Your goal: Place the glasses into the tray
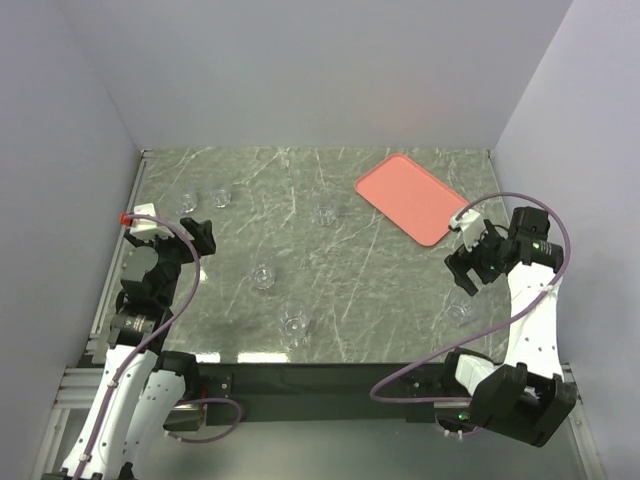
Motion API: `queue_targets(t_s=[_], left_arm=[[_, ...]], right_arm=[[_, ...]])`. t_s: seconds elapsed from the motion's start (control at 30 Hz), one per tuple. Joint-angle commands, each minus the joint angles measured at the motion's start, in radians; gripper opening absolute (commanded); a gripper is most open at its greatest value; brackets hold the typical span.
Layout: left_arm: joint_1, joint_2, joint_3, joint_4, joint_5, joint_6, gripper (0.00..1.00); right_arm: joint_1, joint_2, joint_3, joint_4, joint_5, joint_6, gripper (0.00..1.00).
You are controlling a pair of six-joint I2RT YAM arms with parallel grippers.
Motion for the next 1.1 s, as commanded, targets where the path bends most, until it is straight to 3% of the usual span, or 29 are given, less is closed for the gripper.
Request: queue_targets(t_s=[0.0, 0.23, 0.5, 0.6, 0.73, 0.9, 1.0, 1.03, 1.07], left_arm=[[-0.002, -0.011, 0.032, 0.026, 0.043, 0.007, 0.99], [-0.004, -0.007, 0.031, 0.026, 0.043, 0.008, 0.99], [-0.004, -0.007, 0.032, 0.025, 0.04, 0.011, 0.99], [-0.004, -0.004, 0.032, 0.026, 0.045, 0.011, 0.99], [-0.004, -0.004, 0.032, 0.025, 0.043, 0.011, 0.99], [-0.004, 0.003, 0.032, 0.023, 0.039, 0.011, 0.99], [-0.004, 0.003, 0.032, 0.023, 0.037, 0.013, 0.99], [-0.004, 0.004, 0.032, 0.023, 0.037, 0.013, 0.99], [-0.004, 0.004, 0.032, 0.022, 0.039, 0.013, 0.99]], right_arm=[[-0.013, -0.024, -0.034, -0.041, 0.09, -0.086, 0.98], [-0.048, 0.074, -0.072, 0.097, 0.15, -0.034, 0.93], [-0.071, 0.157, -0.079, 0.063, 0.095, -0.115, 0.8], [-0.074, 0.183, -0.087, 0.065, 0.101, -0.13, 0.74], [-0.078, 0.243, -0.087, 0.068, 0.101, -0.14, 0.58], [-0.078, 0.266, -0.087, 0.074, 0.073, -0.149, 0.48], [-0.078, 0.266, -0.087, 0.074, 0.053, -0.147, 0.29], [-0.079, 0.265, -0.084, 0.071, 0.049, -0.144, 0.13], [-0.078, 0.266, -0.079, 0.071, 0.044, -0.141, 0.03]])
